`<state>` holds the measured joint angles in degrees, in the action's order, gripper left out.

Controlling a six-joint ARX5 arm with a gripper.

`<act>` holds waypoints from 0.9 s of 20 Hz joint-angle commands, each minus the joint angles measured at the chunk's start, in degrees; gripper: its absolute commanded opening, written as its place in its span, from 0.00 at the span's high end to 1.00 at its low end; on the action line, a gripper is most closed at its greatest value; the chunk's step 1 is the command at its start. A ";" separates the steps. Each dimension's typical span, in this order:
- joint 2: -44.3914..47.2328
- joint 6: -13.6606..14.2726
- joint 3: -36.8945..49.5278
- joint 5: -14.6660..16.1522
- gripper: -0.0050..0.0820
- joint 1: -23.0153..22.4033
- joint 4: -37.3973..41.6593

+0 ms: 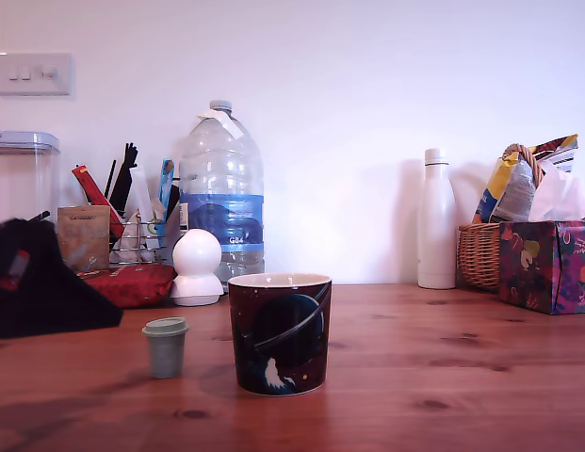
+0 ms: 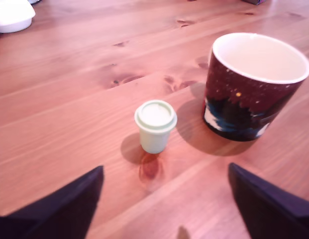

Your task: Pick up the coffee capsules from the table one by one and drop them inside the nearest coffee cup

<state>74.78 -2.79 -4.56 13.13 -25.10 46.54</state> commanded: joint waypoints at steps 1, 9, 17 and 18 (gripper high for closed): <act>3.13 0.24 0.76 -0.09 0.07 -0.20 4.26; 16.48 0.28 -5.22 0.83 0.07 -0.20 9.42; 27.47 3.32 -13.07 1.42 0.07 -0.48 9.22; 28.09 3.45 -13.73 1.42 0.07 -0.48 9.20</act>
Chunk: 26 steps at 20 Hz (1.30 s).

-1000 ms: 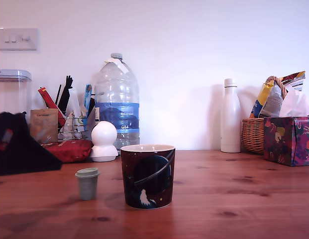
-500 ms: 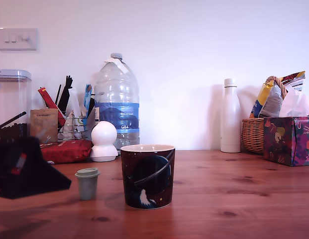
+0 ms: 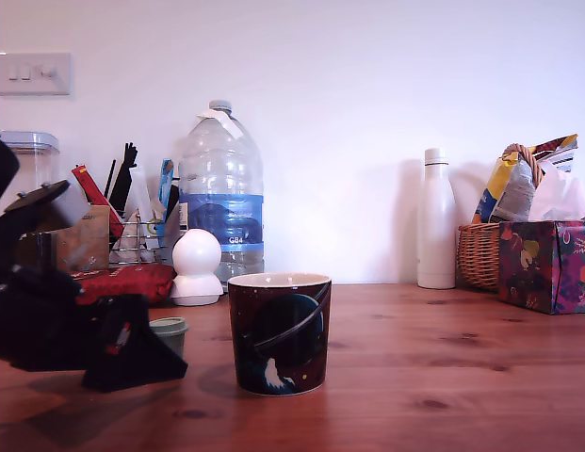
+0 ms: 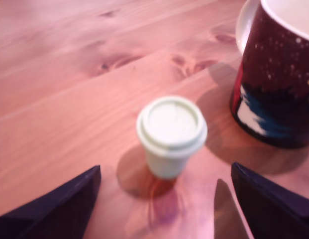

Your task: Pick up the coffee capsules from the table one by one and drop them inside the nearest coffee cup

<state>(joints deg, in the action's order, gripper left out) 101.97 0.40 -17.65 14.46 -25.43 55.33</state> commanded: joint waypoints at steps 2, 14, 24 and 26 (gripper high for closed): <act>1.33 1.14 -1.53 0.09 0.07 -0.15 0.39; 1.64 1.40 -2.54 1.88 0.91 -0.24 -1.36; 1.64 1.60 -2.54 2.01 0.97 -0.20 -1.29; 1.62 3.82 -2.54 2.21 0.97 -0.20 -1.33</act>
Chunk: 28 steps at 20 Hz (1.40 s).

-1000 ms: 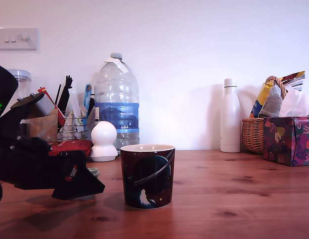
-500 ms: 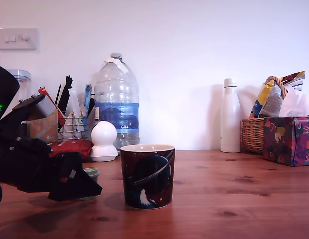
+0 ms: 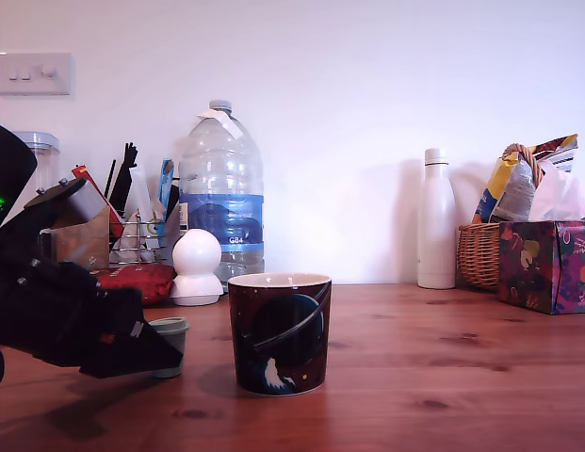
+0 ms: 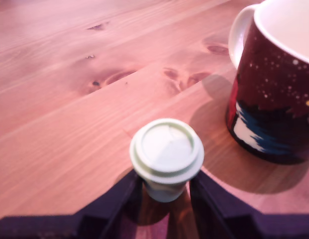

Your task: Pick up the coffee capsules from the table one by one and drop them inside the nearest coffee cup

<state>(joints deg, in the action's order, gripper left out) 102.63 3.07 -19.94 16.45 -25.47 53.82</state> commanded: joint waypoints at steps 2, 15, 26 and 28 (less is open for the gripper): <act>0.55 3.17 -0.22 1.97 0.97 -0.07 0.07; -20.11 3.39 -0.11 9.49 0.97 0.55 -19.65; -37.64 2.99 -0.11 11.63 0.97 0.55 -37.16; -37.79 2.95 -0.11 11.65 0.97 0.55 -37.53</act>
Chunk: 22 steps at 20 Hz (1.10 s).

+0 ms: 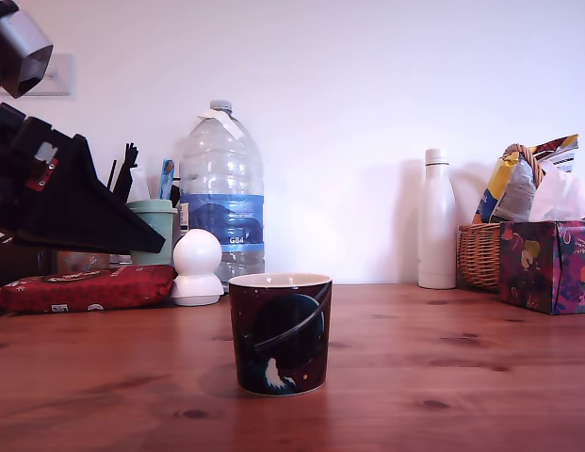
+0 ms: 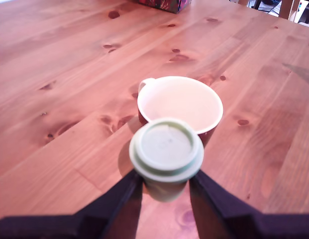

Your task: Pick up the coffee capsules from the table one by one and drop them inside the nearest coffee cup

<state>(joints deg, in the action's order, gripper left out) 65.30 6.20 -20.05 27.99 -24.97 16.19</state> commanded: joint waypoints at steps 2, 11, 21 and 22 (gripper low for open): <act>-0.46 -0.31 -0.24 0.09 0.97 -0.28 0.24; 5.33 -0.13 -14.16 -3.32 0.97 -7.67 -13.60; 21.49 4.70 -36.17 -10.56 0.97 -13.09 -33.99; 22.77 4.81 -37.97 -11.28 0.97 -13.33 -35.89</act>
<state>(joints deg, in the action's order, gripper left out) 86.39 10.59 -57.39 17.02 -38.04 -18.76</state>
